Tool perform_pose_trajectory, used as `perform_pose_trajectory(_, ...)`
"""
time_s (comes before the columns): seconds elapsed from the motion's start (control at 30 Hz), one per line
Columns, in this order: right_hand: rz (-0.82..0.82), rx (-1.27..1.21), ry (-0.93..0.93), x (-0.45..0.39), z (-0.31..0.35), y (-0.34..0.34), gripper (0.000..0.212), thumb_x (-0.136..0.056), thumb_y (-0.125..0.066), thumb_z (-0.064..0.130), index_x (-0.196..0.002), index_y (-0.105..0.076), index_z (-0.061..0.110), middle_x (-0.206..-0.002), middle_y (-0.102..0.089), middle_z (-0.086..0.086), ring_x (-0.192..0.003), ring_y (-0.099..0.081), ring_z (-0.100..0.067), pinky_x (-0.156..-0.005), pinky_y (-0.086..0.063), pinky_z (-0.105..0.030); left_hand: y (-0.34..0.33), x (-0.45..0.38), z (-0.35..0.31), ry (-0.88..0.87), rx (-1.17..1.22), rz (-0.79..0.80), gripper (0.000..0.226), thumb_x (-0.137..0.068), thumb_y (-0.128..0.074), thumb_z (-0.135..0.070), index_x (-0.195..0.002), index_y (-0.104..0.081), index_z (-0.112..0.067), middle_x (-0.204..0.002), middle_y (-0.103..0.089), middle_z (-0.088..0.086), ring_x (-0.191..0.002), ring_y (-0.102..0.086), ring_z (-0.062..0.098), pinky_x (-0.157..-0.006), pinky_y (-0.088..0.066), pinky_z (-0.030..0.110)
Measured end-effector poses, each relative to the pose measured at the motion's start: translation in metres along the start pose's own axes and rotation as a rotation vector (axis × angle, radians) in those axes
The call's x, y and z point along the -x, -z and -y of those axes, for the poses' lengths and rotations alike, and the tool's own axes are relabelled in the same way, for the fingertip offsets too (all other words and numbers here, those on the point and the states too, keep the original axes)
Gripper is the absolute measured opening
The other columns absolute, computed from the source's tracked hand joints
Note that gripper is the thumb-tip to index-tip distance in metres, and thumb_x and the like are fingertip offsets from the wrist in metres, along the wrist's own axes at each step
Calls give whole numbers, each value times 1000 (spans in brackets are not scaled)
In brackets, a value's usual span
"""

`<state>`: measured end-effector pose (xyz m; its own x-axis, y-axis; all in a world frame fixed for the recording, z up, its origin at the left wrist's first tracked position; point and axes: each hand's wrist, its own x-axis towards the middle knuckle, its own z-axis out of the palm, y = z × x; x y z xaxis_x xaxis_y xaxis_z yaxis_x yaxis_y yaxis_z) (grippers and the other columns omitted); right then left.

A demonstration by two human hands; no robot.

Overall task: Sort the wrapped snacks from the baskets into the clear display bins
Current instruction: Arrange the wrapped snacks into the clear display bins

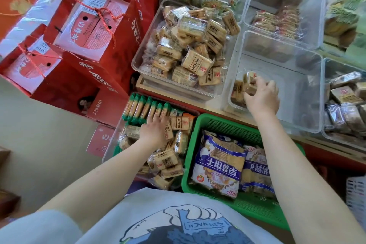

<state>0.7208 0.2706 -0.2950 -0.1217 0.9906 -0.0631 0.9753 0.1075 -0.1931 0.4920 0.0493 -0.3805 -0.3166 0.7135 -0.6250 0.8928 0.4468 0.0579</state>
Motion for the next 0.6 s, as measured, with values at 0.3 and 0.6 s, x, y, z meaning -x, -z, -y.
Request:
perform_pose_trajectory(0.3, -111, -287, 189, 72, 22, 20, 23, -95, -55, 14, -113, -68, 10, -116, -59, -10, -106, -55, -22, -94, -50, -42, 8, 11, 5, -77, 243, -210, 87, -80, -76, -33, -147, -24, -18, -141, -49, 6, -109, -57, 25, -73, -57, 34)
perform_pose_trajectory(0.6, 614, -659, 194, 119, 68, 1, 32, -93, -69, 36, -121, -58, 27, -113, -64, 11, -101, -61, -5, -86, -52, -28, 54, 46, -21, -636, 274, -676, 83, -67, -85, -17, -138, -43, -12, -140, -53, 9, -112, -60, 29, -83, -56, 42)
